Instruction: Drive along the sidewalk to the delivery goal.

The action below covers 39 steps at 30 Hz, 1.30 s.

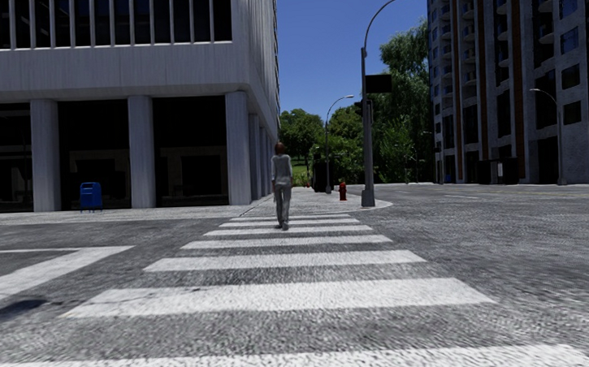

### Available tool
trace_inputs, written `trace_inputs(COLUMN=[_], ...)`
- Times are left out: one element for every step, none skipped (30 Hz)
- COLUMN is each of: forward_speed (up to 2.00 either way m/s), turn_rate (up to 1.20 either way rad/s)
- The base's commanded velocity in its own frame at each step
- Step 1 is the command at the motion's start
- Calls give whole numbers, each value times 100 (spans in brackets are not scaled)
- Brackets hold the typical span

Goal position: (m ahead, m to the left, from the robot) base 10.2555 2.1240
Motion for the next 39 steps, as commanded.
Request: trace_inputs(forward_speed=[33,71,93,109,119,123,130,151,151,160,162,163,163,163,163,163,163,163,163,167,174,176,177,177,177,177,177,177,177,177,177,200,200,200,200,200,200,200,200], turn_rate=[0,0,0,0,0,0,0,0,0,0,0,0,0,0,0,0,0,0,0,0,0,0,0,0,0,0,0,0,0,0,0,0,0,0,0,0,0,0,0])
